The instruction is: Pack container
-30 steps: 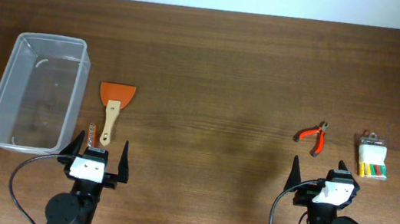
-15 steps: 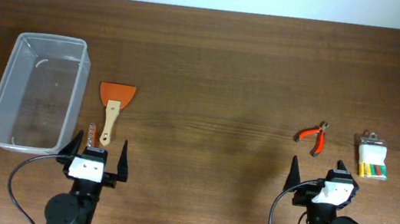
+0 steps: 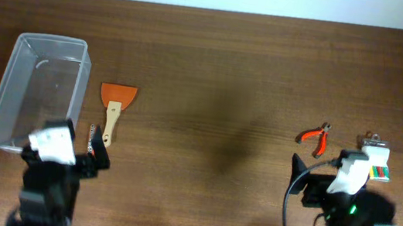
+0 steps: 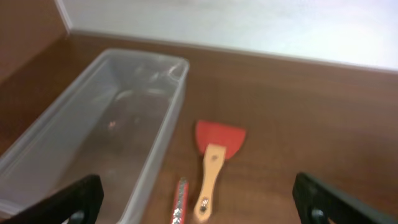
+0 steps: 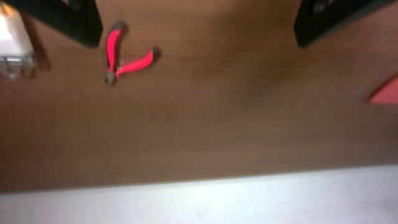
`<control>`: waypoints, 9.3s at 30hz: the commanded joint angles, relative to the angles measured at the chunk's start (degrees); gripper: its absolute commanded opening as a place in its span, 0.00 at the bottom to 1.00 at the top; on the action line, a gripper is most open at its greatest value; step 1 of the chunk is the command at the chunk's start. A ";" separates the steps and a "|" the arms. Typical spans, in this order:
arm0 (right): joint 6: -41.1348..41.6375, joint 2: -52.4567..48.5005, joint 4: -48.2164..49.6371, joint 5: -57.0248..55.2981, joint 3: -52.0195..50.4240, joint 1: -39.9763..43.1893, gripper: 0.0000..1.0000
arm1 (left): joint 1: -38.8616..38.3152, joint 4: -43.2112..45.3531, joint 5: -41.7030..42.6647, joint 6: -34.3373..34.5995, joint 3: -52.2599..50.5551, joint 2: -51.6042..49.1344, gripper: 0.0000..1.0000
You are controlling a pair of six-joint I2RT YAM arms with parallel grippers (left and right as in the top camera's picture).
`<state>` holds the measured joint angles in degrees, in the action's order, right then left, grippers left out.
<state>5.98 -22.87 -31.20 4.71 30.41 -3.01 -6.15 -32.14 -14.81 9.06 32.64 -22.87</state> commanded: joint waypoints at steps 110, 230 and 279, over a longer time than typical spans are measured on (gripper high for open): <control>-7.26 -55.52 -40.59 -2.62 56.02 -0.37 0.99 | 23.47 -20.41 9.77 18.51 48.41 -70.66 0.02; -8.59 -81.11 -39.60 -1.62 52.39 21.75 0.99 | 14.36 -36.96 12.04 15.72 55.41 -56.92 0.99; -13.00 -95.58 -22.03 -1.66 48.24 19.15 0.92 | 14.36 -36.96 12.04 15.72 55.41 -56.92 0.99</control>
<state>-7.46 -117.67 -53.63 2.68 80.14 16.45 8.01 -69.06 -3.36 23.88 87.96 -79.50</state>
